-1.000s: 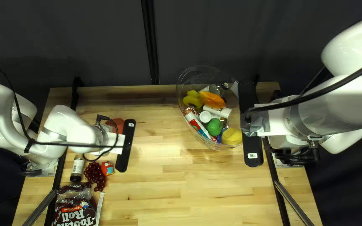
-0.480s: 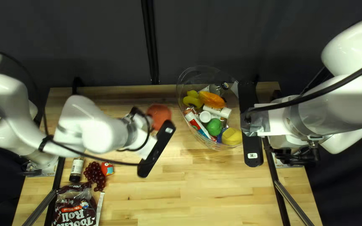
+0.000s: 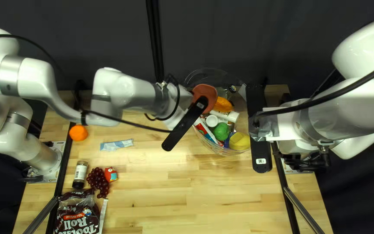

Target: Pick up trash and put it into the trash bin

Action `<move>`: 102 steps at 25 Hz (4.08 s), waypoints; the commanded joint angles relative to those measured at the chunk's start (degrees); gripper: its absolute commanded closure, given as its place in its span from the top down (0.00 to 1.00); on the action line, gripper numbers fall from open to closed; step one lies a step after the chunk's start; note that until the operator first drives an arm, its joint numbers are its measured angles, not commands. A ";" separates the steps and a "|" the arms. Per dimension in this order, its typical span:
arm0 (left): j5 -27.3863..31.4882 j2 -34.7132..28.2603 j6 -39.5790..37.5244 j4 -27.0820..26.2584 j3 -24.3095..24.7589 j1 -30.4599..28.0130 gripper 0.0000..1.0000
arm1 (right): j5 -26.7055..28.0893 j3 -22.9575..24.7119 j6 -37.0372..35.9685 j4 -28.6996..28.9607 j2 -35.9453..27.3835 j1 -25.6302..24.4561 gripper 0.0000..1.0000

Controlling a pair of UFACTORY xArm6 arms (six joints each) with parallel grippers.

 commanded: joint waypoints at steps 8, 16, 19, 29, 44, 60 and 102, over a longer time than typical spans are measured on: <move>-2.95 12.73 9.08 -15.44 -10.81 1.81 0.00 | 0.00 0.00 0.00 0.00 0.00 0.00 1.00; -1.21 14.09 8.07 -20.03 -12.51 1.35 1.00 | 0.00 0.00 0.00 0.00 0.00 0.00 1.00; 1.00 10.20 8.59 -20.97 -9.28 0.67 1.00 | 0.00 0.00 0.00 0.00 0.00 0.00 1.00; 17.81 -8.17 4.97 -18.86 2.98 -7.14 1.00 | 0.00 0.00 0.00 0.00 0.00 0.00 1.00; 2.23 -16.01 -13.95 -19.33 35.32 -9.18 1.00 | 0.00 0.00 0.00 0.00 0.00 0.00 1.00; 14.42 -16.87 -36.98 -9.73 35.36 -9.15 1.00 | 0.00 0.00 0.00 0.00 0.00 0.00 1.00; 5.75 -13.71 -61.54 -3.61 47.58 0.82 1.00 | 0.00 0.00 0.00 0.00 0.00 0.00 1.00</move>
